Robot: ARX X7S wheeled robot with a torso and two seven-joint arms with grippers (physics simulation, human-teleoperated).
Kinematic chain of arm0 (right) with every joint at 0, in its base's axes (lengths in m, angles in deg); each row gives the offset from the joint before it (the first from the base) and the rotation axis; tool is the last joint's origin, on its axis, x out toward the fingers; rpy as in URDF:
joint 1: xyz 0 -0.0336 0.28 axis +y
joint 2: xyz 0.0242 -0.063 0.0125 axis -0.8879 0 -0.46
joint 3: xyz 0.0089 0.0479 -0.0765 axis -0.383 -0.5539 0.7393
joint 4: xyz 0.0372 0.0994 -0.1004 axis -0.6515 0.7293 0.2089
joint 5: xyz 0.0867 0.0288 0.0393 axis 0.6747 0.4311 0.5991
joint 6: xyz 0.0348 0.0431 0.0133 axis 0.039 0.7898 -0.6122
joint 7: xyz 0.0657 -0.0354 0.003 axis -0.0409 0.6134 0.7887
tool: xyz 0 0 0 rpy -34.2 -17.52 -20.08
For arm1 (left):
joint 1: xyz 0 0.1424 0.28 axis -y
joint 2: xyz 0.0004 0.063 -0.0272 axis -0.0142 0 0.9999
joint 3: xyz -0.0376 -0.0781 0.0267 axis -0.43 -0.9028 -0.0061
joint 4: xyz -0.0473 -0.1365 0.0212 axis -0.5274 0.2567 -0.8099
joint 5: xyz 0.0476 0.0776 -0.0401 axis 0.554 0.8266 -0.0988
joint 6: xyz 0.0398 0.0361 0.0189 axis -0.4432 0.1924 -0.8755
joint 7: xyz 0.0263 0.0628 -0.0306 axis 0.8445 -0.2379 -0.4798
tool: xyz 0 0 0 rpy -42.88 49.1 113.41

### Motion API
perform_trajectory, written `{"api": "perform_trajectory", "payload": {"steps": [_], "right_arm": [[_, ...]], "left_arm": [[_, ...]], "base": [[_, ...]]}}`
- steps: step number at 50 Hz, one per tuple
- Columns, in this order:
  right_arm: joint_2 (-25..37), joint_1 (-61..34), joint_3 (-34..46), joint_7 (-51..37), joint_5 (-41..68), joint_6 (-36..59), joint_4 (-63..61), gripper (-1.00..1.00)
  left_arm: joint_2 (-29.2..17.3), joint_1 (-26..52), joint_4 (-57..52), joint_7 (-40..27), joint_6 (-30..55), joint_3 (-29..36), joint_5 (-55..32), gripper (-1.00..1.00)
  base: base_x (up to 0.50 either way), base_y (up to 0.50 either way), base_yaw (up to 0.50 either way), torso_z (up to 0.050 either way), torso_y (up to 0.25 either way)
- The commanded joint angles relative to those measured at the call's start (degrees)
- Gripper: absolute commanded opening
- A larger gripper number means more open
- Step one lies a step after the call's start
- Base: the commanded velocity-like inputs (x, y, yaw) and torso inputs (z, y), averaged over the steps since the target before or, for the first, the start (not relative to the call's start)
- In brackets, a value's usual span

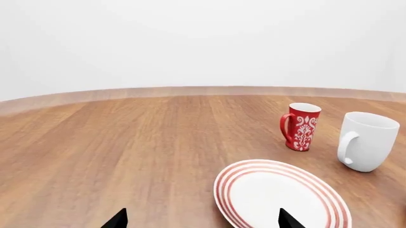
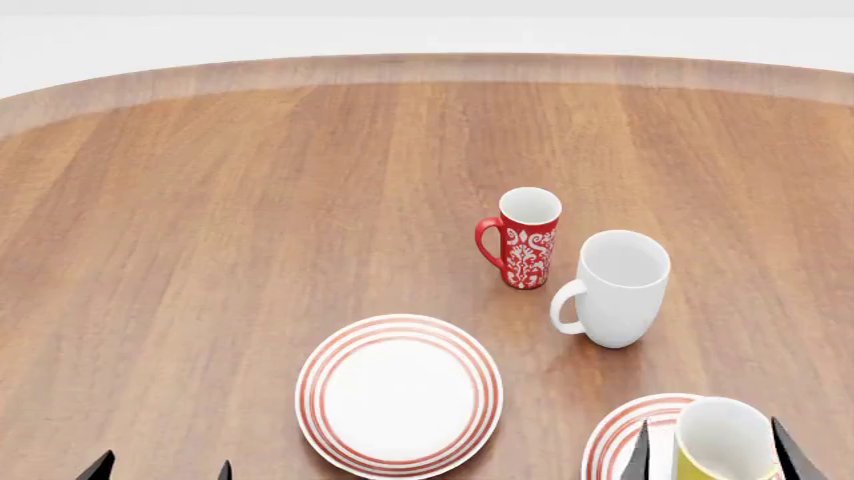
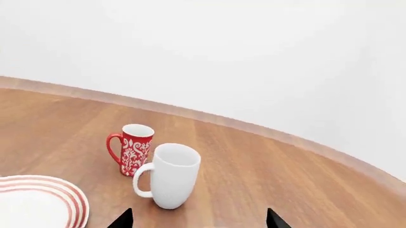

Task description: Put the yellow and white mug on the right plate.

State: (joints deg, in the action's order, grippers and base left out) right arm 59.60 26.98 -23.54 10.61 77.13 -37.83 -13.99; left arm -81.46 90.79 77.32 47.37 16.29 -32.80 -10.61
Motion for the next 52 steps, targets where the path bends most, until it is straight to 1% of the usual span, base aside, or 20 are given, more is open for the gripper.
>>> {"api": "perform_trajectory", "payload": {"steps": [1,6,14,20,24,35,39,43,46,47,52], "right_arm": [[-1.43,0.50,4.48,-5.22,-12.01,-7.03,-0.15,1.00],[-2.48,-0.13,6.88,-9.10,-19.27,-10.32,1.22,1.00],[-4.60,-0.50,7.98,-9.71,-17.71,-13.84,3.59,1.00],[-5.75,-0.38,8.98,-11.21,-18.63,-17.93,4.71,1.00],[-6.27,0.20,9.80,-11.72,-18.92,-20.66,4.10,1.00],[-6.55,1.23,11.11,-12.04,-19.49,-23.39,1.90,1.00],[-6.23,1.71,10.90,-12.91,-19.77,-26.49,1.26,1.00],[-5.79,2.43,10.56,-13.30,-20.20,-27.05,-1.22,1.00],[-5.46,2.98,10.38,-14.79,-23.15,-29.64,-1.99,1.00],[-5.34,3.29,10.06,-16.22,-26.07,-31.05,-2.38,1.00],[-4.99,4.45,9.53,-18.54,-33.40,-32.41,-5.11,1.00]], "left_arm": [[-0.20,-0.09,-0.39,-0.44,-0.11,0.03,0.00,1.00],[-0.21,0.00,-0.22,-0.55,-0.26,0.08,0.05,1.00],[-0.15,0.07,0.05,-0.78,-0.46,0.29,0.24,1.00],[-0.15,0.19,0.41,-0.88,-0.70,0.36,0.34,1.00],[-0.16,0.19,0.49,-0.96,-0.91,0.38,0.35,1.00],[-0.22,0.12,0.28,-1.14,-1.16,0.52,0.20,1.00],[-0.16,0.17,0.63,-1.26,-1.51,0.64,0.49,1.00],[-0.17,0.07,0.49,-1.27,-1.64,0.77,0.45,1.00],[-0.12,0.09,0.70,-1.42,-2.05,0.64,0.49,1.00],[0.16,0.10,1.21,-1.49,-3.26,0.30,0.50,1.00],[0.17,0.00,1.04,-1.43,-3.61,0.28,0.19,1.00]], "base": [[0.00,0.00,0.00,0.000,0.000],[0.00,0.00,0.00,0.000,0.000],[0.00,0.00,0.00,0.000,0.000],[0.00,0.00,0.00,0.000,0.000],[0.00,0.00,0.00,0.000,0.000],[0.00,0.00,0.00,0.000,0.000],[0.00,0.00,0.00,0.000,0.000],[0.00,0.00,0.00,0.000,0.000],[0.00,0.00,0.00,0.000,0.000],[0.00,0.00,0.00,0.000,0.000],[0.00,0.00,0.00,0.000,0.000]]}}
